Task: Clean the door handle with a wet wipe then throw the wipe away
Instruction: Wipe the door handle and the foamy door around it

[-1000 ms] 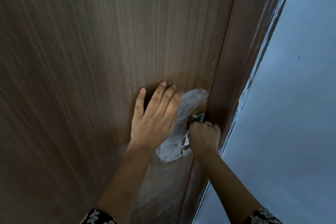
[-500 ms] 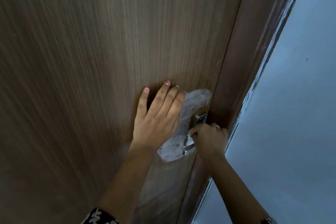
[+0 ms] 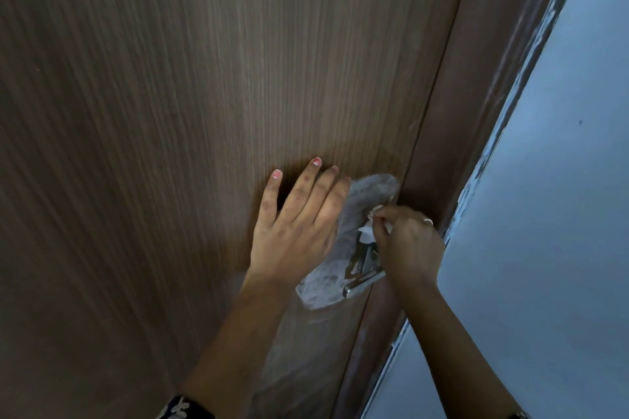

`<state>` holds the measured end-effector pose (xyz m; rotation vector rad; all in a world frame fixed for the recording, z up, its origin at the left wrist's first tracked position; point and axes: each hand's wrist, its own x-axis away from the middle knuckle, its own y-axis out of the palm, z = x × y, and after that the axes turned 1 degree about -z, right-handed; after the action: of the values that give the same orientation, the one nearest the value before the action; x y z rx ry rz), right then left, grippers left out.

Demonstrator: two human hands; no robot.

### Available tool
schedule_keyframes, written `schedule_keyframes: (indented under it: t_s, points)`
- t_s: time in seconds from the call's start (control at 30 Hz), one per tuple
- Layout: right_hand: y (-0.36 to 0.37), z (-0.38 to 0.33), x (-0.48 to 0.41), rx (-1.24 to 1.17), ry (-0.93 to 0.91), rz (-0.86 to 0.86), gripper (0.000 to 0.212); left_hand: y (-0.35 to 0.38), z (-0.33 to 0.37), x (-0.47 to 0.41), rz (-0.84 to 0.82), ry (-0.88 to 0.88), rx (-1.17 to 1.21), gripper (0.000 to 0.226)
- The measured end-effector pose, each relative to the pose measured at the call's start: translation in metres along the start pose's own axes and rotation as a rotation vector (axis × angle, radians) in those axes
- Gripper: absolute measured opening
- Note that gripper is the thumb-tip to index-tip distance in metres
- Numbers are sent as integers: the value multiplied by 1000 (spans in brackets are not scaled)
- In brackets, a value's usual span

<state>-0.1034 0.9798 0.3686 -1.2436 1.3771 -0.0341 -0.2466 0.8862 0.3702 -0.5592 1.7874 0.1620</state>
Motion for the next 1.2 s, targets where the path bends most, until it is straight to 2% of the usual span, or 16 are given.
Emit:
schedule_keyframes:
  t_s: [0.1,0.2,0.27,0.33,0.43,0.5,0.63,0.73,0.8,0.9,1.03,1.13,1.2]
  points:
    - [2,8,-4,-206,74,-123,11,-1,1,0,4,1,-4,37]
    - [1,6,3,-289,70,-118,13,-1,1,0,3,-7,-3,38]
    - [1,3,8,-202,-46,-87,10,-1,1,0,2,-12,-3,38]
    - [5,4,12,-39,-187,-131,13,-1,1,0,10,-16,-9,38]
    - [14,8,20,28,-226,-305,22,0,0,0,9,-13,-9,38]
    - [17,12,21,47,-253,-340,23,0,0,1,6,-14,-7,38]
    - [12,7,16,-199,-111,-144,15,0,-1,1,-6,-10,5,37]
    - [10,9,6,-481,197,-59,9,1,-1,1,-11,-8,4,37]
    - [12,12,0,-520,320,-55,4,1,-1,1,-10,-7,5,37]
    - [14,10,4,-443,291,-84,5,2,0,1,-5,-7,6,36]
    - [20,2,28,-242,15,-153,1,2,0,1,-1,-11,0,37]
    - [24,10,41,-265,65,-189,8,2,-1,1,-8,-3,-5,38]
    - [25,13,41,-326,105,-144,10,1,-1,2,-13,1,-8,39]
